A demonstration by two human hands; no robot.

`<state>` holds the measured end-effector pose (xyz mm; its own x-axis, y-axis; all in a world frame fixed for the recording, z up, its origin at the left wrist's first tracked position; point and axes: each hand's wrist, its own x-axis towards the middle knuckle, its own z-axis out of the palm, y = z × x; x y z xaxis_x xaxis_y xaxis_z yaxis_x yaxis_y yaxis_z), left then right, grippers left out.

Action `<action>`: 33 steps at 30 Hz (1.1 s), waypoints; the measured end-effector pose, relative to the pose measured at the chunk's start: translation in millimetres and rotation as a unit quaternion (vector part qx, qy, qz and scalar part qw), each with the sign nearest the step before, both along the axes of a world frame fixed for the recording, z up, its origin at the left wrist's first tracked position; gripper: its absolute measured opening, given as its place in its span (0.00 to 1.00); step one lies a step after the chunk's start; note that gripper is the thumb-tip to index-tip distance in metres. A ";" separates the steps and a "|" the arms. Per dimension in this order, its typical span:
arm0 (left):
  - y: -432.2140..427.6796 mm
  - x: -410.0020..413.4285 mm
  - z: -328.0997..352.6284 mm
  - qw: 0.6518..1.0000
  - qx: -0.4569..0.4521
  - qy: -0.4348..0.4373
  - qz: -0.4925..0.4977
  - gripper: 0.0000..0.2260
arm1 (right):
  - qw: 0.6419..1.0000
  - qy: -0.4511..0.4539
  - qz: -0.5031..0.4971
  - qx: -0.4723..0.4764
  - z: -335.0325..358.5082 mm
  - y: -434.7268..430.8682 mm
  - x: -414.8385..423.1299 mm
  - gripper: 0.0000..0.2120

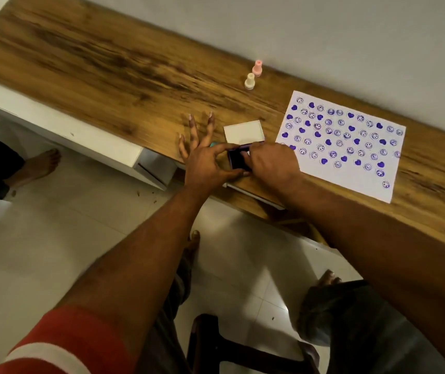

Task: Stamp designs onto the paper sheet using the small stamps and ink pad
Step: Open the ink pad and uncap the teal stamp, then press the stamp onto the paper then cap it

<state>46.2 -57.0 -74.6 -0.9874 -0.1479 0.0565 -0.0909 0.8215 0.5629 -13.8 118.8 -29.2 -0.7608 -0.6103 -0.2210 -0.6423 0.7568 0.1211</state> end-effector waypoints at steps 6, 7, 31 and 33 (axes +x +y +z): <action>2.5 -0.2 5.7 1.000 0.005 -0.013 0.005 0.30 | 0.999 -0.004 -0.039 -0.011 -2.9 -9.4 -10.1 0.15; 2.8 -0.2 5.9 1.000 0.003 -0.016 0.008 0.30 | 0.999 -0.002 -0.045 -0.015 -3.0 -8.5 -9.1 0.16; 181.6 -6.8 17.8 0.939 -0.154 -0.022 -0.308 0.40 | 0.956 0.020 -0.250 -0.151 -6.8 218.8 -28.5 0.27; 203.8 -5.5 7.2 0.934 -0.182 -0.045 -0.303 0.42 | 0.955 0.022 -0.246 -0.165 -10.8 217.3 -27.1 0.27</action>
<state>40.7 146.9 -67.4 -0.8868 0.4525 -0.0933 0.4194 0.8731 0.2487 -40.9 336.0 -40.0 -0.9775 -0.2069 -0.0400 -0.1983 0.9674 -0.1576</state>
